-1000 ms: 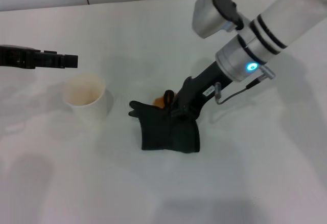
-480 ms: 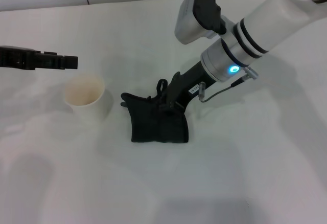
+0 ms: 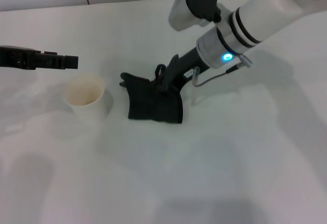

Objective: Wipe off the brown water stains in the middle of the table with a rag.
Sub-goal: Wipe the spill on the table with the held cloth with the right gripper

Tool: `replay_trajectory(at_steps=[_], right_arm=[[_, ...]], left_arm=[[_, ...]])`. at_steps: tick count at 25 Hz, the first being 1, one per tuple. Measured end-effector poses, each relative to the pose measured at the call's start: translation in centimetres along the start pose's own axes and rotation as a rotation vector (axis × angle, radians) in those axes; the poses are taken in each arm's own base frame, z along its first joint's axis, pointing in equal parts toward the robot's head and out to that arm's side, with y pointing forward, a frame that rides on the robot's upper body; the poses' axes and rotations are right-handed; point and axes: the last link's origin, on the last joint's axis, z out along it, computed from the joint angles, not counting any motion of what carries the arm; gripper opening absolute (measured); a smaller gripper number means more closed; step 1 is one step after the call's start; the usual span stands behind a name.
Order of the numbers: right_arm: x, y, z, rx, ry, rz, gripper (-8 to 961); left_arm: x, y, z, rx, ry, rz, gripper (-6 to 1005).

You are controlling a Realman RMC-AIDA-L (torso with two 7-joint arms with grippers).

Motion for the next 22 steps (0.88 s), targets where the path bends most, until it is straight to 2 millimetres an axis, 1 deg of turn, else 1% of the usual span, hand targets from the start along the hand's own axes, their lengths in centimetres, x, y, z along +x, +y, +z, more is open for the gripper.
replay_trajectory(at_steps=[1,6,13,16,22], right_arm=[[-0.3,-0.6,-0.2,0.033,-0.009,0.003,69],[-0.6,-1.8,-0.7,0.101,-0.016,0.008,69],[-0.1,-3.1,-1.5,0.163,-0.02,0.034,69],[0.2,-2.9,-1.5,0.151,-0.006,0.028,69],[1.5,-1.6,-1.3,0.066,0.071,-0.009,69]], left_arm=[[0.0,0.0,0.0,0.0,0.0,0.0,892],[0.0,0.0,0.0,0.0,-0.002,0.0,892],[0.0,0.0,0.1,-0.002,-0.004,-0.001,892],[-0.1,0.0,0.1,-0.001,-0.004,-0.003,892],[-0.1,0.0,0.1,-0.002,-0.005,-0.004,892]])
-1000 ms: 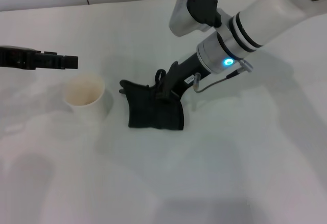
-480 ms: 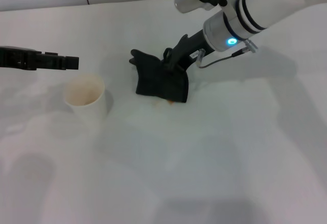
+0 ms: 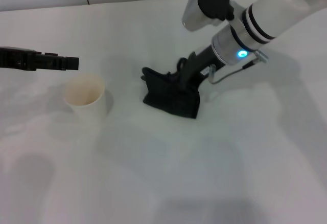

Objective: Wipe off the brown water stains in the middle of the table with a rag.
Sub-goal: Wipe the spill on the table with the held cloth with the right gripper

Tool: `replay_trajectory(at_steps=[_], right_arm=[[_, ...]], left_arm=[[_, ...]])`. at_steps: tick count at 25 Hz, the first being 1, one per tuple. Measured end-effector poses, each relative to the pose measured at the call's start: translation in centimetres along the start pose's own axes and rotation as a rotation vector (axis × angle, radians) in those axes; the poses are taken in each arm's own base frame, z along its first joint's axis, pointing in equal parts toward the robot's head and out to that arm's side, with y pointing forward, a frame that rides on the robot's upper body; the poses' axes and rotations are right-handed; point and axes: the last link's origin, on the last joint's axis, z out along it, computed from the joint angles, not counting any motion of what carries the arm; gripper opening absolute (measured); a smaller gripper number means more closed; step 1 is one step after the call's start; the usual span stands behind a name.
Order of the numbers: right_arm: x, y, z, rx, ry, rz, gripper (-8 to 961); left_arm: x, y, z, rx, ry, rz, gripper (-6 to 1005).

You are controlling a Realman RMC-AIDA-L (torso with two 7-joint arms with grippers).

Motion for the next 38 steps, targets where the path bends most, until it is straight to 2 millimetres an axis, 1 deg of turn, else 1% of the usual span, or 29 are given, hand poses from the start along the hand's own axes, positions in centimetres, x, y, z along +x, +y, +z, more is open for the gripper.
replay_trajectory(at_steps=[4,11,17,28,34,38], right_arm=[[0.6,0.8,0.1,-0.045,0.048,-0.002,69],[0.8,1.8,-0.5,-0.139,0.064,-0.006,69],[0.5,1.8,-0.7,-0.147,0.066,-0.014,68],[-0.8,-0.1,-0.1,0.007,0.016,-0.007,74],[-2.2,-0.8,0.0,0.06,-0.032,0.005,78],[-2.7,-1.1,0.0,0.085,-0.061,0.022,80]], left_arm=[[0.1,0.0,0.0,0.0,0.0,0.001,892],[0.2,0.0,0.0,0.002,0.001,0.007,892],[0.3,0.0,0.0,0.005,0.002,0.01,892],[0.3,0.0,0.1,0.004,0.002,0.011,892],[0.3,0.0,0.1,0.003,0.001,0.011,892],[0.3,0.0,0.1,0.003,0.001,0.011,892]])
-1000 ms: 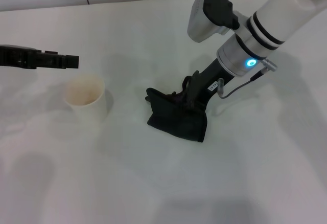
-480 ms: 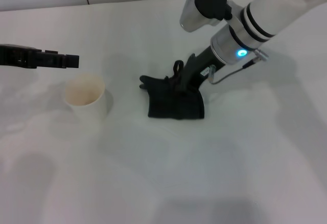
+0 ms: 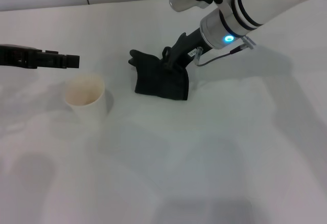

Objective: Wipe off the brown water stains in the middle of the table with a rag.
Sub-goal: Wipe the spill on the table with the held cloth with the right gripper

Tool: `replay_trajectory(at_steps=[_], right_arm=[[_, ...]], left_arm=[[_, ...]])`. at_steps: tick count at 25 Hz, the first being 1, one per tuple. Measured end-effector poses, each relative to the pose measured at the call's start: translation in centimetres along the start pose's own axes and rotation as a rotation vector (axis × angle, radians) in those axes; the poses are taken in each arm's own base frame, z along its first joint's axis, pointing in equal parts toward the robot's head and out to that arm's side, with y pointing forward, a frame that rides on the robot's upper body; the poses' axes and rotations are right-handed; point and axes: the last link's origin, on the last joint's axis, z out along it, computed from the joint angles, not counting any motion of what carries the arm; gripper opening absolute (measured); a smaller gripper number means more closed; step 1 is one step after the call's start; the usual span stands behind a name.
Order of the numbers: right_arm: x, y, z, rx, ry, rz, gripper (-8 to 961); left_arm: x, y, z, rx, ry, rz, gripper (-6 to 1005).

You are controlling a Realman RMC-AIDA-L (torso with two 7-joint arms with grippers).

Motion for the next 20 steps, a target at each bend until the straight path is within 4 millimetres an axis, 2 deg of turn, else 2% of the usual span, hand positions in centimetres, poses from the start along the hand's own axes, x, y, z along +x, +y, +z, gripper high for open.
replay_trajectory(at_steps=[3,8,14,20], right_arm=[[0.1,0.0,0.0,0.0,0.008,-0.003,82],[1.2,1.2,-0.3,-0.1,0.059,-0.032,85],[2.6,2.9,-1.8,-0.265,0.134,-0.039,88],[3.3,3.7,-3.3,-0.368,0.153,-0.037,92]], left_arm=[[0.0,0.0,0.0,0.0,0.0,-0.001,892],[-0.1,0.0,0.0,0.001,0.0,-0.002,892],[-0.1,-0.1,-0.2,0.006,0.001,-0.002,892],[0.1,-0.2,-0.2,0.01,0.0,0.004,892]])
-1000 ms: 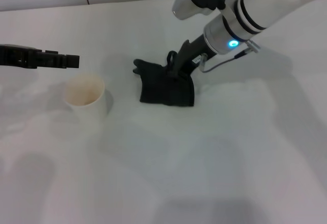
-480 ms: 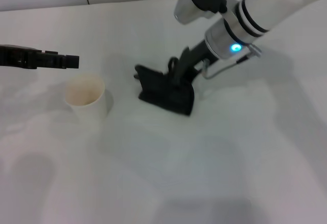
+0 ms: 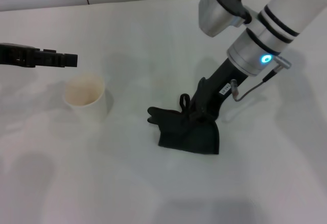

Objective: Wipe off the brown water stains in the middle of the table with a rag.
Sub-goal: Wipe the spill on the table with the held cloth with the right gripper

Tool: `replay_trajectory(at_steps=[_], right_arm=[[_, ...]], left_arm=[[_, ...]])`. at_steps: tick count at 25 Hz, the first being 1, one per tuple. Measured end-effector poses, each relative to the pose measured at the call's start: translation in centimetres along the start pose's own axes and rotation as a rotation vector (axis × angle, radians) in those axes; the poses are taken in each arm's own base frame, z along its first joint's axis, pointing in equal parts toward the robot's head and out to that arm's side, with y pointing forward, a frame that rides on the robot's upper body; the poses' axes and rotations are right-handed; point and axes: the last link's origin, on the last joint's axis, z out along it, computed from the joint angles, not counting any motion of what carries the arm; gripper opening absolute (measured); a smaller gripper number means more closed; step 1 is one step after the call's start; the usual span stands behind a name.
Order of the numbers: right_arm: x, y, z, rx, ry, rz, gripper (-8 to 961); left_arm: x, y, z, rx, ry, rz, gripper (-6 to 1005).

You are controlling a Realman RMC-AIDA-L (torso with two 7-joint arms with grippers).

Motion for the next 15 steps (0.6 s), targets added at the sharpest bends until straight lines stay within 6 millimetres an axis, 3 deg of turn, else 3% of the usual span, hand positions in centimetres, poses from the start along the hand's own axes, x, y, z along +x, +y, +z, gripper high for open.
replay_trajectory(at_steps=[9,15], right_arm=[[-0.1,-0.9,-0.2,0.062,-0.029,0.019,97],[-1.0,-2.0,0.9,0.153,-0.066,0.021,100]], left_arm=[[0.0,0.0,0.2,0.002,-0.006,0.0,892],[-0.1,0.1,0.3,0.0,-0.007,-0.002,892]])
